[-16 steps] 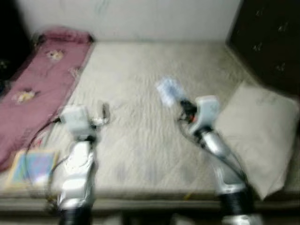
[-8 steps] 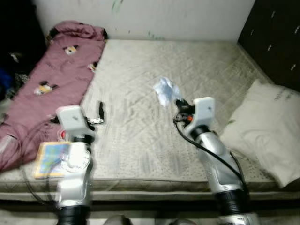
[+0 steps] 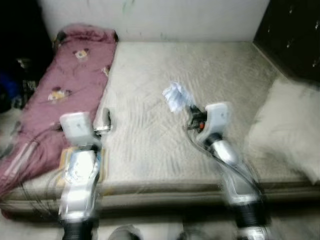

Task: Clean up the room

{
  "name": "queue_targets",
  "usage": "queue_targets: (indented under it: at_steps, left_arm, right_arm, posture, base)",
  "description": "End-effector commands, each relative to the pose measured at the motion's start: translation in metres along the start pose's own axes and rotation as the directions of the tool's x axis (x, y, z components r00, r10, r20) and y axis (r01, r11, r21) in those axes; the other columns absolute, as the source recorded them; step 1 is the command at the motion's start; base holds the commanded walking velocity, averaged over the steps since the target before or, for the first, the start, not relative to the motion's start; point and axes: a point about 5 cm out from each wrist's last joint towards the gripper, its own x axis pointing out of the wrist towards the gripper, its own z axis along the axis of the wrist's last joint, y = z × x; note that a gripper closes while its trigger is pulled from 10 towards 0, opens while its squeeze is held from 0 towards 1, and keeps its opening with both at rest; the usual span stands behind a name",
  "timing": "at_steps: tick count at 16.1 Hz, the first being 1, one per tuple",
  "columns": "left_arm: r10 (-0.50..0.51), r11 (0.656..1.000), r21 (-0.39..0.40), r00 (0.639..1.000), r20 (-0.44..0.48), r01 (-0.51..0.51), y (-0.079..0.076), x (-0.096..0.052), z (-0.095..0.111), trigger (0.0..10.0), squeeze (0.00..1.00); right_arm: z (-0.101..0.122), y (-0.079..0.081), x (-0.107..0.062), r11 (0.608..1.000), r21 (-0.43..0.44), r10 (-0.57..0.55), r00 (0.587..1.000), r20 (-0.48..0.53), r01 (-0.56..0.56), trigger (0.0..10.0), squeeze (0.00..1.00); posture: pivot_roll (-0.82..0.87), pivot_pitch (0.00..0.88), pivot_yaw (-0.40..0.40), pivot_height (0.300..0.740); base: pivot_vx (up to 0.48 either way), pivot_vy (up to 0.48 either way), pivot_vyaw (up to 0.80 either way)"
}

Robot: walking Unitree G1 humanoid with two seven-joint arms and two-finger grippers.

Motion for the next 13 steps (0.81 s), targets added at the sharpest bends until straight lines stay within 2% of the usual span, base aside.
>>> queue_targets:
  at_steps: [1, 5, 6, 7, 10, 12, 13]
  left_arm:
    - [0.010, 1.000, 0.019, 1.000, 0.016, -0.010, 0.006, 0.002, 0.005, 10.0, 0.00]
    - [0.041, 0.996, 0.074, 0.999, 0.027, -0.043, 0.008, 0.002, 0.007, 10.0, 0.00]
    - [0.051, 0.996, 0.077, 0.998, 0.020, -0.052, 0.010, 0.002, 0.006, 10.0, 0.00]
    - [0.010, 1.000, 0.021, 1.000, 0.011, -0.011, 0.012, 0.002, 0.005, 10.0, 0.00]
    - [0.035, 0.998, 0.053, 0.999, 0.011, -0.036, 0.018, 0.004, 0.005, 10.0, 0.00]
    - [0.028, 0.997, 0.069, 1.000, 0.013, -0.028, 0.017, 0.005, 0.005, 10.0, 0.00]
    - [0.031, 0.998, 0.062, 0.999, 0.011, -0.032, 0.017, 0.004, 0.004, 10.0, 0.00]
  right_arm:
    - [0.005, 0.006, 0.003, 1.000, 0.009, 0.015, 1.000, 0.020, -0.015, 10.0, 0.00]
    - [0.004, 0.007, 0.003, 1.000, 0.007, 0.029, 0.999, 0.016, -0.030, 10.0, 0.00]
    - [0.005, 0.007, 0.003, 1.000, 0.006, 0.031, 0.999, 0.018, -0.031, 10.0, 0.00]
    - [0.006, 0.007, 0.003, 0.999, 0.007, 0.031, 0.999, 0.026, -0.031, 10.0, 0.00]
    - [0.007, 0.009, 0.004, 0.999, 0.004, 0.035, 0.999, 0.034, -0.035, 10.0, 0.00]
    - [0.006, 0.010, 0.006, 0.999, 0.008, 0.048, 0.999, 0.025, -0.048, 10.0, 0.00]
    - [0.006, 0.009, 0.006, 0.999, 0.013, 0.042, 0.999, 0.025, -0.043, 10.0, 0.00]
  posture:
    - [-0.10, 0.000, 0.000, 0.740]
    - [-0.10, 0.000, -0.001, 0.740]
    - [-0.10, 0.000, -0.001, 0.740]
    - [-0.10, 0.000, -0.001, 0.740]
    - [-0.10, 0.000, -0.001, 0.740]
    - [-0.10, 0.000, 0.004, 0.740]
    - [-0.10, 0.000, 0.004, 0.740]
  base:
    - [0.000, 0.480, 0.00]
    - [0.000, 0.000, 0.00]
    - [0.000, 0.000, 0.00]
    - [0.000, 0.000, 0.00]
    - [0.000, 0.000, 0.00]
    - [0.000, 0.390, -0.71]
    - [0.000, 0.480, 0.00]
